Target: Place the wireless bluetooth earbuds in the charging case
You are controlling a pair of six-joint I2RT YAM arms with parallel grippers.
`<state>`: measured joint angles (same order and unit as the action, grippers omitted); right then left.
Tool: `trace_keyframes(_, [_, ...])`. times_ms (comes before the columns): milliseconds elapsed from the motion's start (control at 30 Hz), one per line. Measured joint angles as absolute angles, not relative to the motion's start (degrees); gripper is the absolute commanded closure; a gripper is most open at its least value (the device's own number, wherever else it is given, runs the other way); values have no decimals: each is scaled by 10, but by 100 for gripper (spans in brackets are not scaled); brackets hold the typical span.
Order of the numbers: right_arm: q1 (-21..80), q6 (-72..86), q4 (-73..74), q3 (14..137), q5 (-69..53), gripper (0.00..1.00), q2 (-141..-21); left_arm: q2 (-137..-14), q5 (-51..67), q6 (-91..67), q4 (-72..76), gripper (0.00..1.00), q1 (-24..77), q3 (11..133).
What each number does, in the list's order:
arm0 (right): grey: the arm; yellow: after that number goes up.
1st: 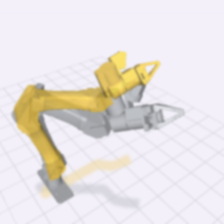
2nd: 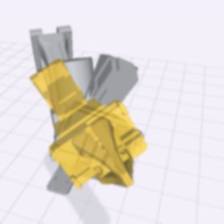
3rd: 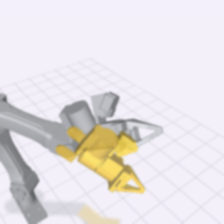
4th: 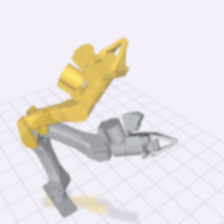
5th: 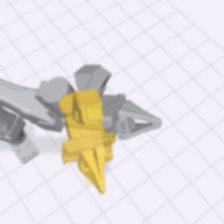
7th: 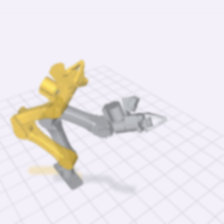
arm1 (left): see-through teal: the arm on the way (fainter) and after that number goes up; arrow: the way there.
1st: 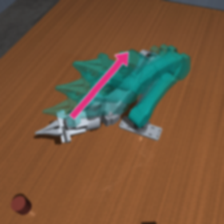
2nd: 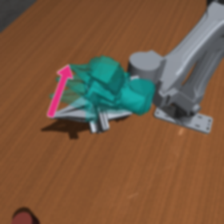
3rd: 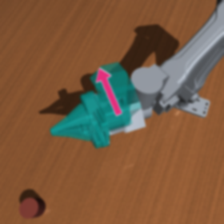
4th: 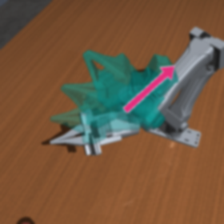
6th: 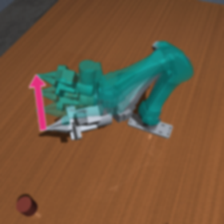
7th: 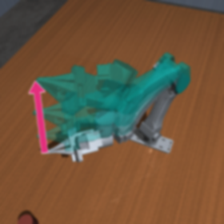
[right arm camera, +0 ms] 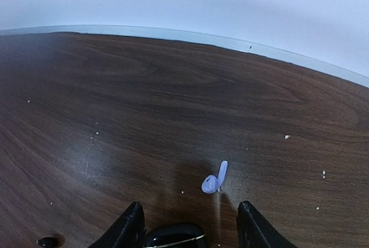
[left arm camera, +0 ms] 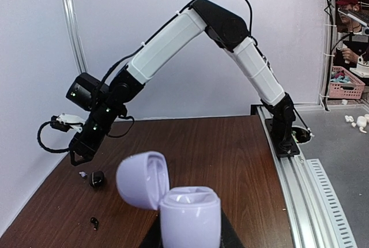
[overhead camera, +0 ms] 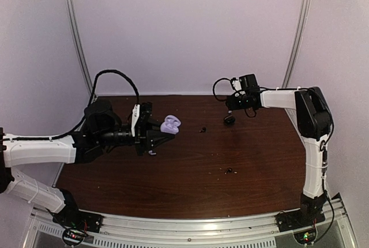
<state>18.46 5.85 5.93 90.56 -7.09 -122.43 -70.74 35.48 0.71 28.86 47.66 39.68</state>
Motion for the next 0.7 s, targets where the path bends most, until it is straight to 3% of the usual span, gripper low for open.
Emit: trace_keyframes(700, [177,31,138,1020,-30,54,-1354,-702,347,8,285,100,477,391])
